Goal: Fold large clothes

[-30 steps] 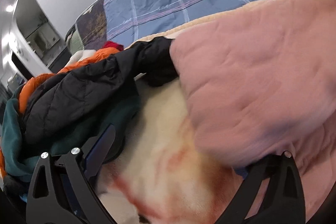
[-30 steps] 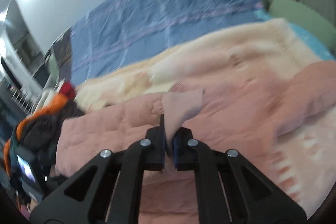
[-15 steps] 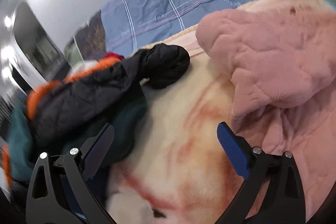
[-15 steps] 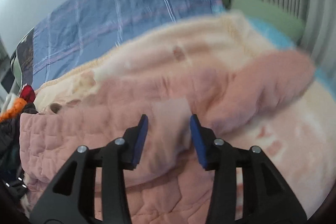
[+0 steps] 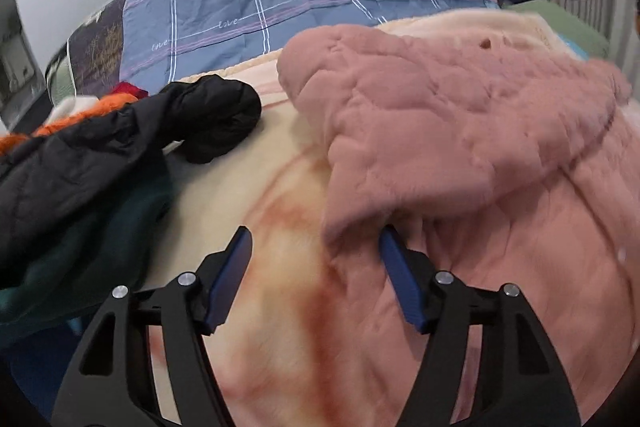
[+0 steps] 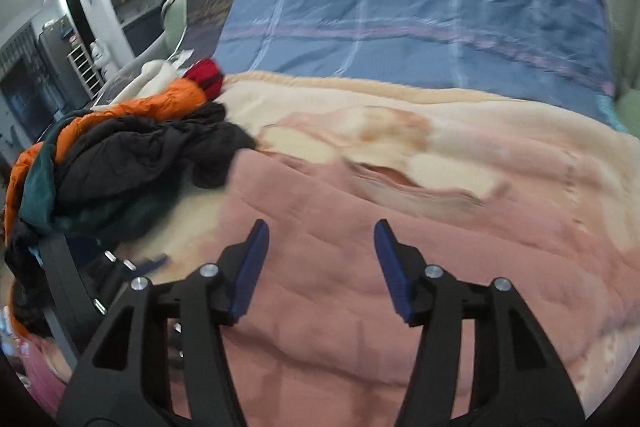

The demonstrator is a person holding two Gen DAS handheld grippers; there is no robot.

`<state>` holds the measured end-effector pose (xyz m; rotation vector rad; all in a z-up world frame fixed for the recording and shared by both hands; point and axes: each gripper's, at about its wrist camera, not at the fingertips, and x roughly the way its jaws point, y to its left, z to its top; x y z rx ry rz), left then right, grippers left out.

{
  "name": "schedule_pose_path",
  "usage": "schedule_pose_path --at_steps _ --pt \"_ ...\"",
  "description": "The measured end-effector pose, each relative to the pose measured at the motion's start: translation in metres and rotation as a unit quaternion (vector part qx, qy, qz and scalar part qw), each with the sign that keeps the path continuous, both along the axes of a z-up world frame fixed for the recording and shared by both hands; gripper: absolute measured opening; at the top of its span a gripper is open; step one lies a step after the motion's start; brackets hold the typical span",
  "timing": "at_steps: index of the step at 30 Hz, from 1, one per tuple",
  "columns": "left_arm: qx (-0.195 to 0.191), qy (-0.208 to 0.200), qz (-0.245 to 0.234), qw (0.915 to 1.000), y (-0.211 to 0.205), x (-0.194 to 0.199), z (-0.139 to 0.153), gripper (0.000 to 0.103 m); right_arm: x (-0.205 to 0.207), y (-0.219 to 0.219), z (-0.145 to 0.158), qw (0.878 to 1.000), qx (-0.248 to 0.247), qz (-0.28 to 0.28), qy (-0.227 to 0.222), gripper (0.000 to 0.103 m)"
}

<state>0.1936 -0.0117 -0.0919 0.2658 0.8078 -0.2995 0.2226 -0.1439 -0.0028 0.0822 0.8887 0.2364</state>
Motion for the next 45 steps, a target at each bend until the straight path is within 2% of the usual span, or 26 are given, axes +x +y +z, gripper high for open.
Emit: schedule_pose_path --at_steps 1,3,6,8,9,10,11,12,13,14,16,17,18,20,22,23,26,28,29,30,32,34,36,39,42,45 --pt "-0.014 0.004 0.005 0.9999 0.001 0.005 -0.001 0.068 0.014 0.013 -0.002 1.0 0.006 0.01 0.01 0.064" --pt "-0.059 0.018 0.018 0.998 0.007 0.012 -0.006 0.068 0.041 0.04 -0.006 0.999 0.003 0.028 0.026 0.068" --pt "-0.101 0.038 0.026 0.9938 0.017 0.02 -0.016 0.068 0.074 0.076 -0.02 0.998 -0.029 0.044 0.041 0.069" --pt "-0.12 0.042 0.025 0.9915 0.022 0.022 -0.018 0.068 0.089 0.098 -0.037 0.994 -0.071 0.059 0.057 0.069" --pt "-0.126 0.042 0.025 0.9909 0.023 0.021 -0.018 0.068 0.093 0.107 -0.044 0.992 -0.093 0.064 0.061 0.062" --pt "-0.132 0.04 0.026 0.9902 0.024 0.02 -0.02 0.068 0.098 0.118 -0.052 0.988 -0.124 0.067 0.061 0.031" --pt "-0.133 0.037 0.028 0.99 0.024 0.02 -0.021 0.063 0.102 0.124 -0.058 0.985 -0.148 0.067 0.065 0.018" --pt "-0.135 0.035 0.029 0.9898 0.025 0.019 -0.023 0.053 0.104 0.124 -0.061 0.984 -0.154 0.064 0.07 0.016" --pt "-0.141 0.039 0.02 0.9891 0.024 0.018 -0.025 0.022 0.11 0.12 -0.062 0.987 -0.14 0.048 0.065 0.013" --pt "-0.14 0.043 0.011 0.9891 0.023 0.015 -0.028 0.016 0.118 0.113 -0.064 0.99 -0.126 0.031 0.061 0.013" --pt "-0.11 0.019 0.018 0.9935 0.022 0.007 -0.027 0.013 0.135 0.093 -0.08 0.993 -0.092 -0.004 0.072 0.011" --pt "-0.083 0.008 0.016 0.9964 0.019 0.002 -0.028 0.013 0.142 0.086 -0.093 0.994 -0.074 -0.011 0.084 0.011" --pt "-0.075 0.005 0.014 0.997 0.019 0.0 -0.029 0.013 0.144 0.083 -0.102 0.994 -0.061 -0.008 0.086 0.011" --pt "-0.081 0.014 0.013 0.9965 0.02 0.001 -0.032 0.013 0.136 0.084 -0.108 0.998 -0.053 0.006 0.045 0.018" --pt "-0.103 0.026 0.012 0.9943 0.025 0.003 -0.033 0.015 0.12 0.083 -0.094 0.998 -0.06 -0.008 0.017 0.058" --pt "-0.117 0.031 0.008 0.9926 0.028 0.004 -0.033 0.016 0.112 0.079 -0.084 0.998 -0.057 -0.014 0.008 0.063" --pt "-0.173 0.051 0.0 0.9837 0.042 0.005 -0.031 0.021 0.066 0.067 -0.046 0.998 -0.052 -0.001 -0.029 0.047" --pt "-0.206 0.065 -0.003 0.9763 0.051 0.005 -0.029 0.022 0.023 0.063 -0.03 0.996 -0.046 0.052 -0.047 0.028" --pt "-0.218 0.066 -0.003 0.9738 0.057 0.004 -0.027 0.023 0.002 0.064 -0.028 0.994 -0.054 0.077 -0.055 0.023" --pt "-0.225 0.059 -0.001 0.9726 0.061 0.001 -0.022 0.023 -0.019 0.066 -0.028 0.99 -0.069 0.102 -0.067 0.017" --pt "-0.232 0.041 0.01 0.9717 0.072 0.002 -0.015 0.022 -0.065 0.078 -0.038 0.974 -0.134 0.151 -0.107 0.017" --pt "-0.269 0.043 0.005 0.9621 0.079 0.005 -0.01 0.022 -0.096 0.094 -0.057 0.95 -0.205 0.191 -0.14 0.017" --pt "-0.291 0.049 0.0 0.9554 0.082 0.017 -0.006 0.022 -0.107 0.105 -0.075 0.936 -0.239 0.215 -0.141 0.017" --pt "-0.314 0.075 -0.038 0.9458 0.072 0.038 0.003 0.021 -0.11 0.116 -0.095 0.926 -0.263 0.232 -0.138 0.018" --pt "-0.314 0.087 -0.072 0.9426 0.056 0.068 0.012 0.021 -0.111 0.125 -0.107 0.913 -0.294 0.238 -0.154 0.029" --pt "-0.314 0.103 -0.115 0.9366 0.033 0.092 0.012 0.021 -0.119 0.135 -0.12 0.886 -0.348 0.246 -0.184 0.03"
